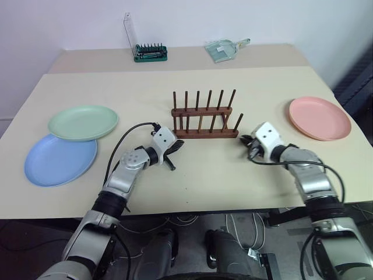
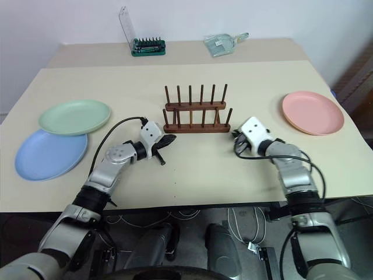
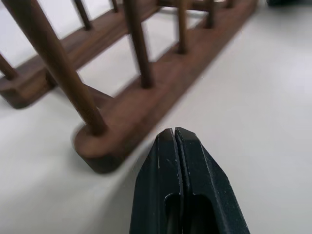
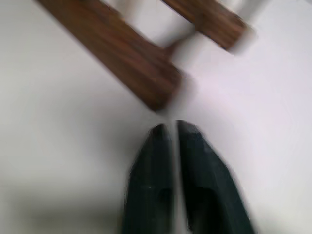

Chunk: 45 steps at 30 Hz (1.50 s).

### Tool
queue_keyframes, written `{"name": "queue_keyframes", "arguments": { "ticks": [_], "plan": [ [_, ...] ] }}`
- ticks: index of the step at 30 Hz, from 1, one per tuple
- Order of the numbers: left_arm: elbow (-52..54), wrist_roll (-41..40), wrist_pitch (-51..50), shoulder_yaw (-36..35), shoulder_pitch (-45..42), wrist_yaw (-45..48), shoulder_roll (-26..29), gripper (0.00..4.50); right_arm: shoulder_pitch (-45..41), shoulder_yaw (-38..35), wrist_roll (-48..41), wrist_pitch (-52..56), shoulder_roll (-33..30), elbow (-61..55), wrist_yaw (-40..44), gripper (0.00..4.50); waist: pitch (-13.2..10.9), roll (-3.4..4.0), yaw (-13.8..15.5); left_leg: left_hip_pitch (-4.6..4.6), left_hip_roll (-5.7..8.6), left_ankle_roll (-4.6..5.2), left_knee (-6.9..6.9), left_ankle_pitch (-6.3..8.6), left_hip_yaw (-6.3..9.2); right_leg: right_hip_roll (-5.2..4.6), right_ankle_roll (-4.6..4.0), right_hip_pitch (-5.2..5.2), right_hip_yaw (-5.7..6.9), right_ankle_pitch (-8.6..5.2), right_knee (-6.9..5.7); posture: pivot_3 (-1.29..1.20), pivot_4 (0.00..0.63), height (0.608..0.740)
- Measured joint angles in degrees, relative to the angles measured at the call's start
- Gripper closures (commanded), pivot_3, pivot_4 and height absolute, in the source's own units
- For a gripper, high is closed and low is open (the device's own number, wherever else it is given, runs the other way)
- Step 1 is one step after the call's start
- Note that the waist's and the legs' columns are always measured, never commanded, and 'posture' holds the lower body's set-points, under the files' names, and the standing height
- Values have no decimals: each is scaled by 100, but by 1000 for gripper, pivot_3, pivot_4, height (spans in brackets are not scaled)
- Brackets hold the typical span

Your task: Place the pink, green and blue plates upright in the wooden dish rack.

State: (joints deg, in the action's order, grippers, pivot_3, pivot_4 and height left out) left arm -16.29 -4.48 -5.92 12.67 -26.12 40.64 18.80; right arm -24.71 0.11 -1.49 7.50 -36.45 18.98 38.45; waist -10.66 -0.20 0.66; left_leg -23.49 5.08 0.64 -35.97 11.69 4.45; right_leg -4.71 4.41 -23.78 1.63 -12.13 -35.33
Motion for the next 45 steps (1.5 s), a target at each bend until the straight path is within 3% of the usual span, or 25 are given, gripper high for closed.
{"name": "queue_keyframes", "arguments": {
  "ticks": [5,9,14,17,22,24,29,33,35,37,40,45],
  "plan": [
    [1411,-722,-656,157,838,1089,365,4500,-311,-361,94,73,-812,330,-2,173,-6,4,-15,-14,-2,1,5,1,-8,-3,-12,-16,-6,-6,7,0,150,735],
    [2233,-1006,-1014,323,821,1495,424,4500,-907,-162,609,22,-1055,1322,-311,173,-6,4,-7,-14,-3,-1,0,3,-8,-4,0,-7,-3,-15,11,0,150,735],
    [2261,-994,-1101,354,679,1403,294,4500,-1559,211,1095,-241,-925,2783,-822,173,-7,3,-26,-24,-2,4,3,0,-14,-3,-14,-22,-6,-4,12,0,150,735],
    [2262,-994,-1049,341,574,1342,214,4500,-1913,312,1277,-436,-886,3484,-1134,1037,-7,3,-11,-25,-2,4,0,-1,-14,-2,-14,-21,-5,-4,12,0,150,735],
    [2204,-985,-928,333,625,1328,247,4500,-2004,398,1390,-723,-835,3949,-1249,3651,-7,3,-3,-28,-1,5,0,-1,-13,-2,-13,-21,-5,-5,13,0,150,735],
    [2139,-980,-840,324,674,1328,267,4500,-1999,406,1423,-760,-834,3995,-1249,4470,-8,4,-8,-28,-1,5,0,-1,-13,-1,-13,-22,-6,-5,13,0,150,735],
    [2035,-961,-679,263,800,1242,281,4500,-1685,400,1540,-1289,-867,3447,-1462,4470,-10,8,-32,-28,-1,5,1,-1,-15,1,-12,-28,-9,-4,8,0,150,735],
    [2039,-930,-609,133,867,1050,301,4500,-1375,22,991,-1387,-859,1787,-1253,4470,-14,17,-64,-33,-2,5,1,-1,-16,2,-8,-41,-15,-2,-5,0,150,735],
    [2094,-961,-643,36,984,973,307,4500,-1347,-336,271,-1100,-738,677,-924,4470,-15,16,-84,-39,-6,5,0,-1,-13,6,4,-47,-14,4,-8,0,150,735],
    [2216,-1042,-771,-109,1017,871,325,4500,-1372,-786,-1099,-309,-423,-930,-463,4470,-15,16,-97,-47,-7,5,-2,-1,2,8,9,-53,-6,5,-13,0,150,735],
    [2483,-1256,-957,-335,1014,788,367,4500,-1411,-1178,-3097,1104,-184,-2454,-185,4470,-14,13,-58,-55,-6,5,-7,0,13,6,-4,-53,0,-5,-9,0,150,735],
    [2669,-1489,-1184,-603,960,706,456,4500,-1471,-1559,-5535,2737,437,-3312,-749,4470,-14,12,6,-64,-2,5,-9,1,11,-1,-9,-57,-1,-7,2,0,150,735]
  ]
}}
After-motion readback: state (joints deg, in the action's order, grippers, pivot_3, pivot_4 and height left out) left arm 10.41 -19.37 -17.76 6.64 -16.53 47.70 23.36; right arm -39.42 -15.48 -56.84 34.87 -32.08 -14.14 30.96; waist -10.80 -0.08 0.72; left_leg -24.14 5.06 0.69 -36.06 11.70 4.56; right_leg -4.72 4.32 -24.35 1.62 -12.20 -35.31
